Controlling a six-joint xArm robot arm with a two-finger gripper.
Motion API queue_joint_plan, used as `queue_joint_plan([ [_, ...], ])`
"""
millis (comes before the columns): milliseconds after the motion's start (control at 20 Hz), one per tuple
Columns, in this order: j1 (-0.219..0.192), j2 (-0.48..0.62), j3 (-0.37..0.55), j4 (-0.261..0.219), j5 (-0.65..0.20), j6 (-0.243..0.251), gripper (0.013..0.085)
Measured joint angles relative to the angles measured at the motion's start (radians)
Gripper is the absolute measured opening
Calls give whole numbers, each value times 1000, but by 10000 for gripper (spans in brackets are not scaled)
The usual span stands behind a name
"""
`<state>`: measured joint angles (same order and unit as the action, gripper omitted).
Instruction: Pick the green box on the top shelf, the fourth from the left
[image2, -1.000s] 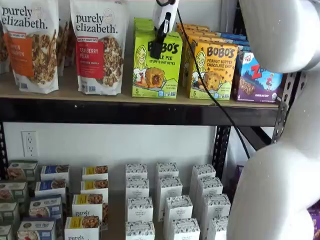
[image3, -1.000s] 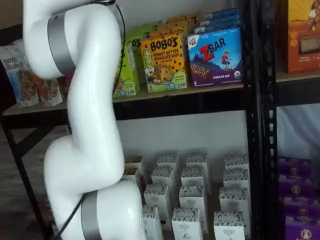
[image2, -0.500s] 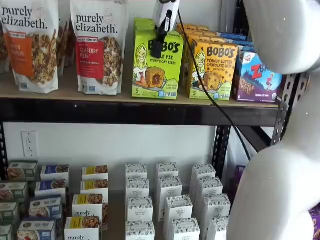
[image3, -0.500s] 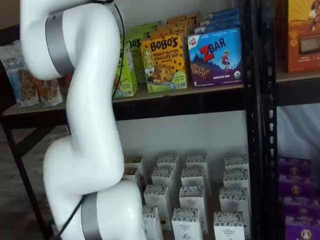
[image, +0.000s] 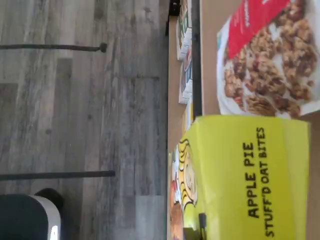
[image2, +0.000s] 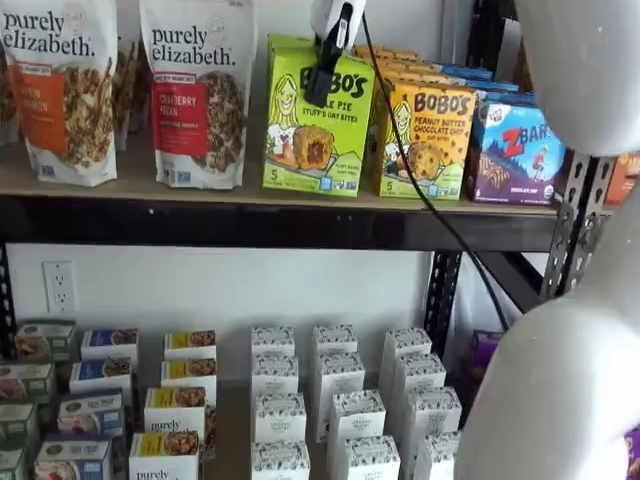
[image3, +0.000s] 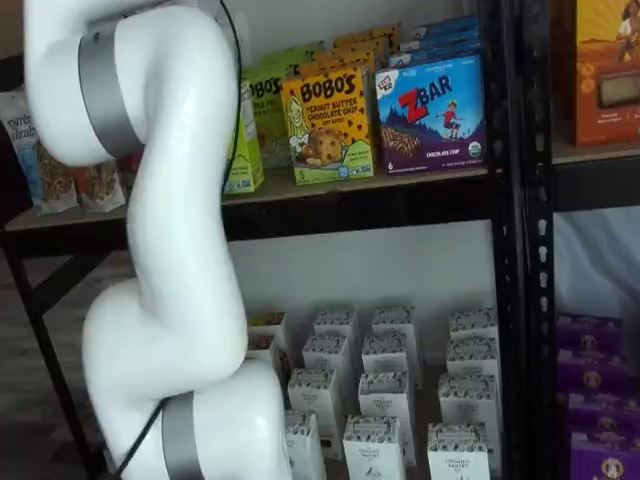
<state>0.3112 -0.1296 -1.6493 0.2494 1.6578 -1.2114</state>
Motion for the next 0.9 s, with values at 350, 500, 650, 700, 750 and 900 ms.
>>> queue_joint_plan([
  [350, 19, -81, 53, 7, 15, 26, 290],
  [500, 25, -119, 76, 11, 21, 36, 290],
  [650, 32, -142, 88, 7, 36, 45, 290],
  [700, 35, -152, 95, 5, 38, 49, 290],
  [750, 38, -161, 101, 4, 39, 52, 290],
  [900, 48, -185, 119, 3, 44, 63, 290],
])
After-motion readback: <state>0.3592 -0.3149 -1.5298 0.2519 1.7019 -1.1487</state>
